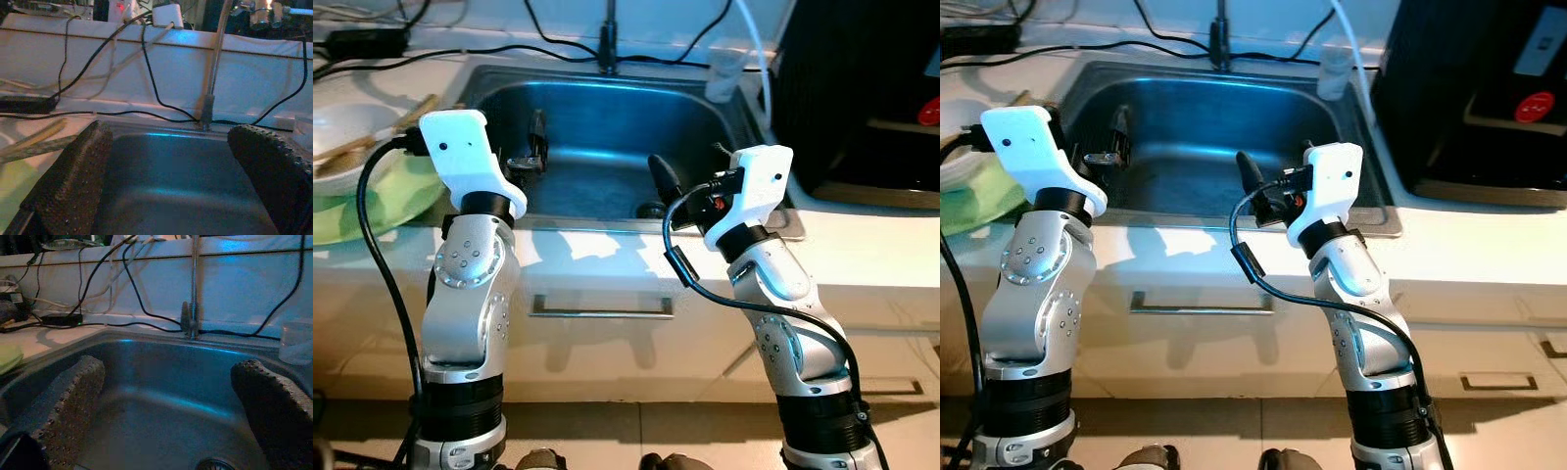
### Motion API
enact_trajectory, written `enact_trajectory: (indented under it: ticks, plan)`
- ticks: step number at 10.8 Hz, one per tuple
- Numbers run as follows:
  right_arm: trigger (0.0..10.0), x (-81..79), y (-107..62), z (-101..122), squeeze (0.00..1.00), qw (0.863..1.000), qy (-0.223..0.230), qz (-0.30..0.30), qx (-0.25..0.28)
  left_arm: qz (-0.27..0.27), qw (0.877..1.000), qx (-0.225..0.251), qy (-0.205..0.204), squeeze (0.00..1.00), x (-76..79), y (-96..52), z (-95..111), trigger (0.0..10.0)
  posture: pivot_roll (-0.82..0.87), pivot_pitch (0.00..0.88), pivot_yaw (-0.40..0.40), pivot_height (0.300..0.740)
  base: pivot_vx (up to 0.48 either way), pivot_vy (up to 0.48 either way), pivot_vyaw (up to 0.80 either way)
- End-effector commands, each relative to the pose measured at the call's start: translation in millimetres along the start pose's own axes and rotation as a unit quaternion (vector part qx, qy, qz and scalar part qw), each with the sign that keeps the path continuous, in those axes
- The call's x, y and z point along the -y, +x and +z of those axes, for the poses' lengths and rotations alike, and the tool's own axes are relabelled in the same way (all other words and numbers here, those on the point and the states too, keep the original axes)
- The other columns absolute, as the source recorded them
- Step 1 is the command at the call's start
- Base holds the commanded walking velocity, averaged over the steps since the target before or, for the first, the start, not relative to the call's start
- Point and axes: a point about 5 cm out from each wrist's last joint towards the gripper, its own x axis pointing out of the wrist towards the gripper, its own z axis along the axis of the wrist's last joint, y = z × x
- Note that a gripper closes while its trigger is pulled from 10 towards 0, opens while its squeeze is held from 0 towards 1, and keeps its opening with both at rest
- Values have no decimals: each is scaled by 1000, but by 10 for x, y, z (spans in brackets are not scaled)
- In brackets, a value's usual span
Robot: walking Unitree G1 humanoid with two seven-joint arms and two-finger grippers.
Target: Kitchen organization
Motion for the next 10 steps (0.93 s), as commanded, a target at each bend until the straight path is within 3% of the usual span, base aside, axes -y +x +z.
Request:
enact_trajectory:
  ticks: [1, 4, 10]
  plan:
    - [10000, -3, 5, 28, 0, 1000, -2, 1, 7, 7, 1000, -2, 5, 0, -6, 15, 7, 10000, -8, 109, -50, 740, 0, 480, 0]
    - [10000, -9, 8, 37, 0, 1000, -2, 2, 10, 7, 1000, 0, 9, 0, -11, 13, 12, 10000, -8, 107, -50, 740, 0, 480, 0]
    - [10000, 2, 7, 44, 0, 1000, -5, -3, 12, 5, 1000, 8, 25, 0, 2, 17, 35, 10000, -9, 109, -47, 740, 0, 0, 0]
